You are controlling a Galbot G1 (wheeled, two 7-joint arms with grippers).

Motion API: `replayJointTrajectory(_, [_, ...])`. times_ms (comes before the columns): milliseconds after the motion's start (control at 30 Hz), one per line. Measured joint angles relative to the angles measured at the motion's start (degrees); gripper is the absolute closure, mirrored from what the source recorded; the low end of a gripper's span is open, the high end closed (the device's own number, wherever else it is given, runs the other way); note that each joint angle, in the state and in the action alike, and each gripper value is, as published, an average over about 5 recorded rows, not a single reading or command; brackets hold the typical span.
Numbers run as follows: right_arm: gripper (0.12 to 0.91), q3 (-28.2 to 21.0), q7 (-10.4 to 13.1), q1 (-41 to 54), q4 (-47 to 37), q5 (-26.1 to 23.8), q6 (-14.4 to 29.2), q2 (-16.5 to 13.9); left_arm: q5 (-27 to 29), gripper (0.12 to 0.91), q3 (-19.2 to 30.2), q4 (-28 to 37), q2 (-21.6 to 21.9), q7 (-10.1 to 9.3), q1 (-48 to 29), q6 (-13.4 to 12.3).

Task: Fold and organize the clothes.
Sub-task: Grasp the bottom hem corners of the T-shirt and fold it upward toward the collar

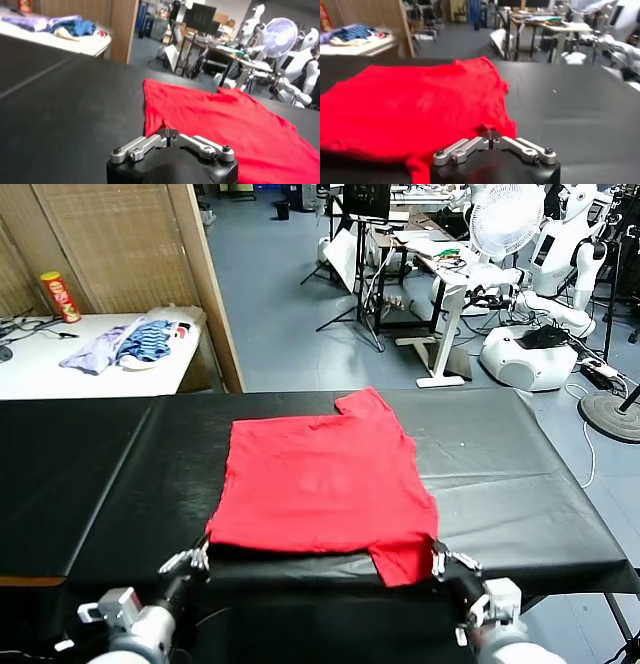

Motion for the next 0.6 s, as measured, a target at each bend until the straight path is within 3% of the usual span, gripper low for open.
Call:
replayJointTrajectory(467, [0.902,-6.6,-2.1,16.5,-19.0,-0.6,5.6,1.4,5.8,0.905,2.5,11.7,0.7,0.49,-12.2,-2.4])
replayJointTrajectory(600, [0.869,-7.5,-3.6,18.5,-20.9,-0.4,5.0,1.3,6.9,0.905,2.7,14.3,0.7,0.49,-14.3,-2.9])
